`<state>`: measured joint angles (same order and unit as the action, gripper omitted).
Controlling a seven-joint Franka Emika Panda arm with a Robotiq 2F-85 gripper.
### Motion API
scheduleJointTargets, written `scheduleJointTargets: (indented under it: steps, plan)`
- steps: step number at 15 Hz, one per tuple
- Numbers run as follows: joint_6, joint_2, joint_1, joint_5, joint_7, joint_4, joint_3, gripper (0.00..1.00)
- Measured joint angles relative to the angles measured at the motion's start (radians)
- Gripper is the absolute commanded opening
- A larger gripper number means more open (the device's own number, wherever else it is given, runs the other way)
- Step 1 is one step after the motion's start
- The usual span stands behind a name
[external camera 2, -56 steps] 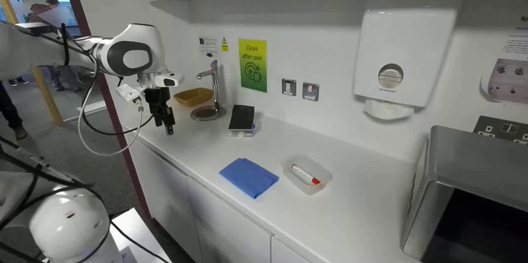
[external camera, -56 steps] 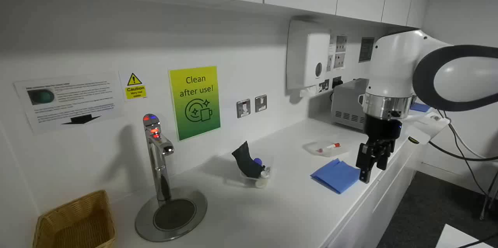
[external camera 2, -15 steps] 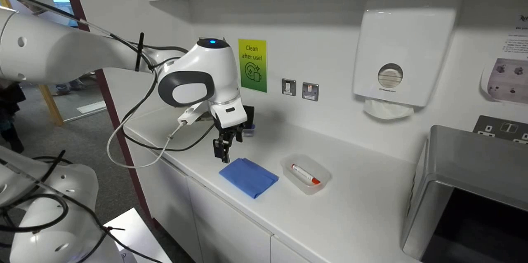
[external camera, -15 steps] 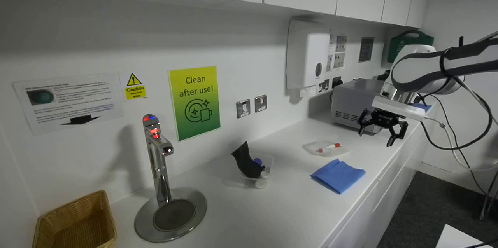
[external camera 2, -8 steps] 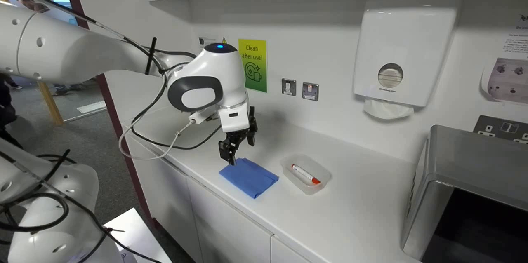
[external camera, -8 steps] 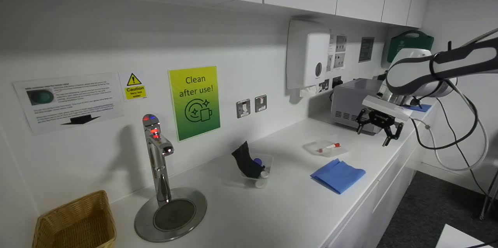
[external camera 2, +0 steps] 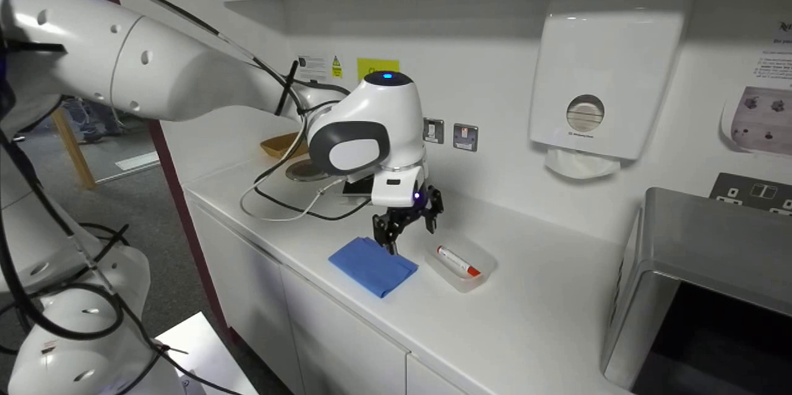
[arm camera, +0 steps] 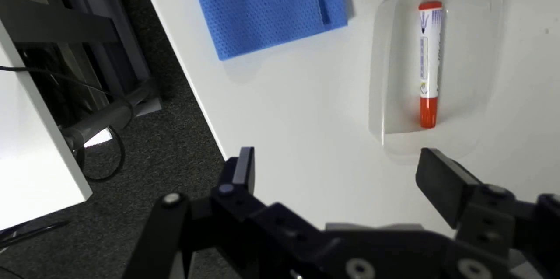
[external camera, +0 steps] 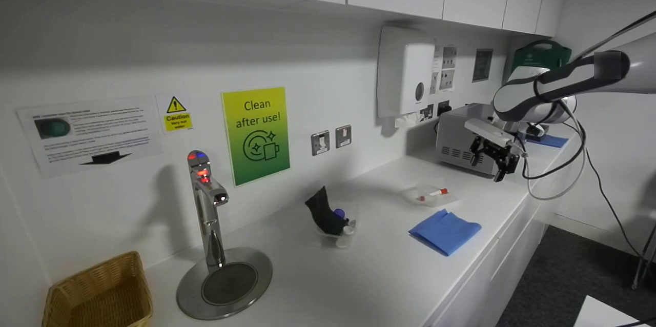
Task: Put the white and red marker on the counter.
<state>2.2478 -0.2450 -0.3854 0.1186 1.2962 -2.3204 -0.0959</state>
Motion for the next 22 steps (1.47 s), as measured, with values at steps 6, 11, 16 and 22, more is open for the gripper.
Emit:
scheduleJointTargets:
  steps: [6, 11, 16, 22]
  plan:
    - [0.000, 0.184, 0.029, -0.039, 0.097, 0.180, -0.036, 1.00]
    - [0.000, 0.294, 0.076, -0.072, 0.151, 0.293, -0.064, 1.00]
    - [-0.018, 0.359, 0.113, -0.078, 0.159, 0.354, -0.084, 1.00]
    - [-0.018, 0.365, 0.117, -0.078, 0.159, 0.354, -0.091, 1.00]
